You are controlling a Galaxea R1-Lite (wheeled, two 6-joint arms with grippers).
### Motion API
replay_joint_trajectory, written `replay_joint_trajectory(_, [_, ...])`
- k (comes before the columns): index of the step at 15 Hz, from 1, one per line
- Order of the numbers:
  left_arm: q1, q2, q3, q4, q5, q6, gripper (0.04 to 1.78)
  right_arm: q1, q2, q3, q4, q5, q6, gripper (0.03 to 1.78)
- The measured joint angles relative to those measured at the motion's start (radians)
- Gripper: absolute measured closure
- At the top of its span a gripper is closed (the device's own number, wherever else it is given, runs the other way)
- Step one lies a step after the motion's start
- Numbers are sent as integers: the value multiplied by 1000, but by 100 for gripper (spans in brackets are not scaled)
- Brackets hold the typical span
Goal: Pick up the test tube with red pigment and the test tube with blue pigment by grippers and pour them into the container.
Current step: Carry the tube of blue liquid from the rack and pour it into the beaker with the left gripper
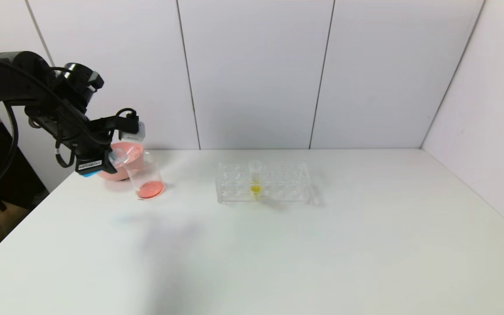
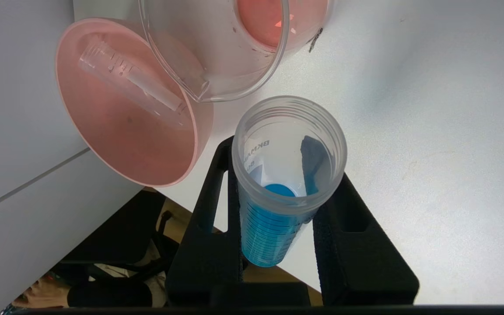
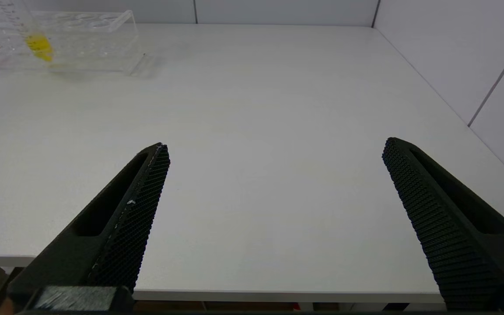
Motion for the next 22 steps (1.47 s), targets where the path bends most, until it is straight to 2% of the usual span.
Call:
replay_joint_trajectory(6, [11,-3,-2,-2,44,2,135,0,0,0,0,0,0,4])
replay_joint_trajectory(14, [30,19,-10,-44,50,10,135,0,0,0,0,0,0,4])
replay_joint_trajectory(22, [31,41,-11,-76,145,35,135,0,0,0,0,0,0,4])
